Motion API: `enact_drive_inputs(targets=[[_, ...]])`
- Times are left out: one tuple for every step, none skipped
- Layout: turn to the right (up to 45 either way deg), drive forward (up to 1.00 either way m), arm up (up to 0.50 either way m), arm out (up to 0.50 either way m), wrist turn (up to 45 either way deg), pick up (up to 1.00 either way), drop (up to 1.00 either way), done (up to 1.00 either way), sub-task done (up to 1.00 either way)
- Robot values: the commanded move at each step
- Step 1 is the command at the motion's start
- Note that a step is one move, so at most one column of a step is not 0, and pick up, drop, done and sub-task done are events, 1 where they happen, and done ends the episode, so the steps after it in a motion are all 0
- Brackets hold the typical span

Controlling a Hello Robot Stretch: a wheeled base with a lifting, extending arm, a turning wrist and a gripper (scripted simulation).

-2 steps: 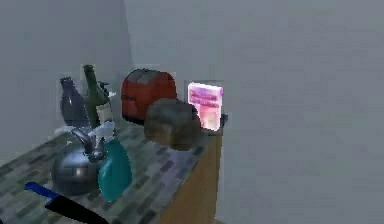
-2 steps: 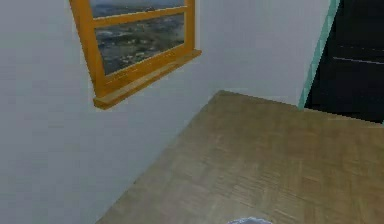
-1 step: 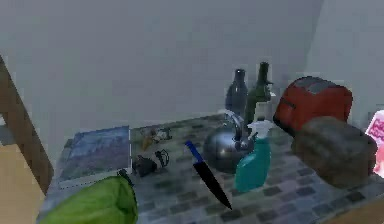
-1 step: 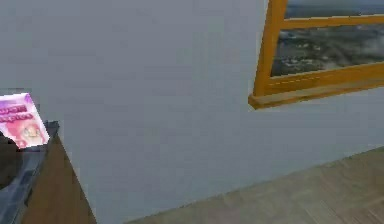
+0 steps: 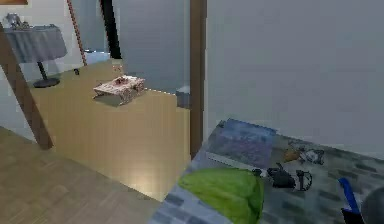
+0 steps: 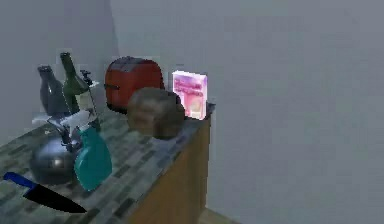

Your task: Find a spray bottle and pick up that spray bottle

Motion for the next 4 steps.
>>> enact_drive_inputs(targets=[[-45.0,0.00,0.00,0.00,0.0,0.00,0.00,0.00,0.00],[-12.0,0.00,0.00,0.00,0.0,0.00,0.00,0.00,0.00],[0.0,0.40,0.00,0.00,0.0,0.00,0.00,0.00,0.00],[45.0,0.00,0.00,0.00,0.0,0.00,0.00,0.00,0.00]])
